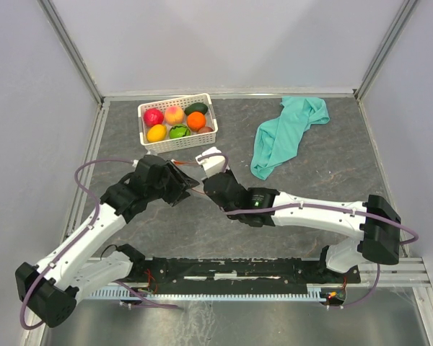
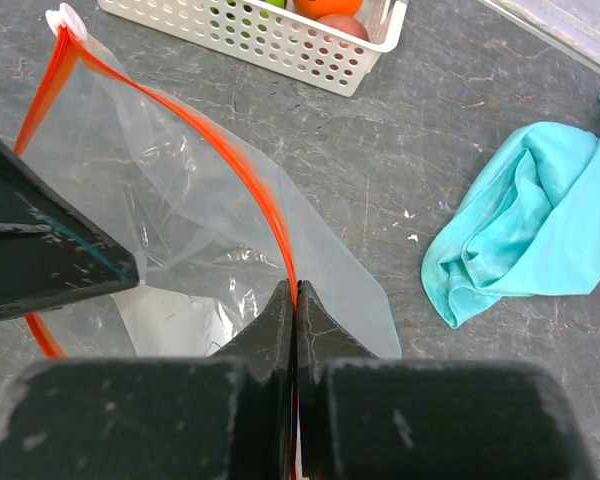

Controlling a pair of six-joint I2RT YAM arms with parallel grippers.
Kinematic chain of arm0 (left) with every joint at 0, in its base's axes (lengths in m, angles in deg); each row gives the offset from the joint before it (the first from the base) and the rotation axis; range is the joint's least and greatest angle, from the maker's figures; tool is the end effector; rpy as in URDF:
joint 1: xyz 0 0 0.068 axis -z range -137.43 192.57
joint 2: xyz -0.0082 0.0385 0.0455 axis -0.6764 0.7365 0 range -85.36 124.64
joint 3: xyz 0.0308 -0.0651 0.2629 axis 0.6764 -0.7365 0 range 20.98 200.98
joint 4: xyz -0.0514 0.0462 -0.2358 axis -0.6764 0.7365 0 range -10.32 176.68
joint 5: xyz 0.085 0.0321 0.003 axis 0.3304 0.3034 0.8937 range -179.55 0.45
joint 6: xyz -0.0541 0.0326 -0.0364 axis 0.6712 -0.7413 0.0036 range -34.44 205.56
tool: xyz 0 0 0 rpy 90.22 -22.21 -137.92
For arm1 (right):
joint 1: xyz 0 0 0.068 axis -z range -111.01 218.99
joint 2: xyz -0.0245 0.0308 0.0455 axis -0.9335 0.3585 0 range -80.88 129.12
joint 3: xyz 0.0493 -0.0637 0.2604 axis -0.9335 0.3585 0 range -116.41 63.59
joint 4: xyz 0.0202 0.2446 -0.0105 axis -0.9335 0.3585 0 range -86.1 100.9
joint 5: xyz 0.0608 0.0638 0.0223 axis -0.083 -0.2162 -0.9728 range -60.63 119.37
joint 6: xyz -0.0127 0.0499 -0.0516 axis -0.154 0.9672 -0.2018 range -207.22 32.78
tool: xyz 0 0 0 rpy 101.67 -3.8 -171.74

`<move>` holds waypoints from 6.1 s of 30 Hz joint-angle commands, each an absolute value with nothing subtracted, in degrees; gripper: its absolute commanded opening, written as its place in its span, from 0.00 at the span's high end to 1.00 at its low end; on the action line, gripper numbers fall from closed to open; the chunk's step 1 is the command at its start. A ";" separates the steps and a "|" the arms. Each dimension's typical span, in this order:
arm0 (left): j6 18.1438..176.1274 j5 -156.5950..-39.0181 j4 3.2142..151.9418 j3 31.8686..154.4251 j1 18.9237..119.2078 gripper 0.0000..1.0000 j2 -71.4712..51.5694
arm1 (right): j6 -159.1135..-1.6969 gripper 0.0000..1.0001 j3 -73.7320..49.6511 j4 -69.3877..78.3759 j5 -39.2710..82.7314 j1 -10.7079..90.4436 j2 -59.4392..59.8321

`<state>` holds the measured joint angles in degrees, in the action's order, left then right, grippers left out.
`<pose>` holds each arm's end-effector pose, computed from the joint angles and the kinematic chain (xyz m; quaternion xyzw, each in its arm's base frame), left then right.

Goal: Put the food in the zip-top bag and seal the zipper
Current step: Open the zipper of the food storage bag.

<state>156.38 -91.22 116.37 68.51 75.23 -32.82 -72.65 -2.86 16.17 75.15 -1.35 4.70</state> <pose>0.1612 -0.1053 0.2732 -0.2925 0.8642 -0.3295 0.2428 0.1533 0.3000 0.2979 -0.2075 0.7991 0.0541 0.5616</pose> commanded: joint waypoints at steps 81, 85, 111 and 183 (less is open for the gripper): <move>131.46 -81.56 119.51 79.37 77.99 0.97 -21.38 | -70.06 0.61 -5.83 17.84 67.83 7.48 3.99; 127.24 -82.51 119.23 81.92 77.99 0.97 -21.09 | -73.81 0.42 -6.50 18.70 62.66 7.79 3.85; 122.53 -86.55 121.73 86.11 77.99 0.97 -19.66 | -74.26 0.55 -20.61 22.87 70.84 10.90 13.72; 128.01 -86.64 111.93 94.92 77.69 0.45 -2.79 | -78.86 0.98 -23.87 45.69 67.23 19.95 8.07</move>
<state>129.48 -85.67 114.86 93.01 78.25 -0.13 -78.95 -24.83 48.43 65.62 19.89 10.55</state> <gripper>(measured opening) 0.475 0.024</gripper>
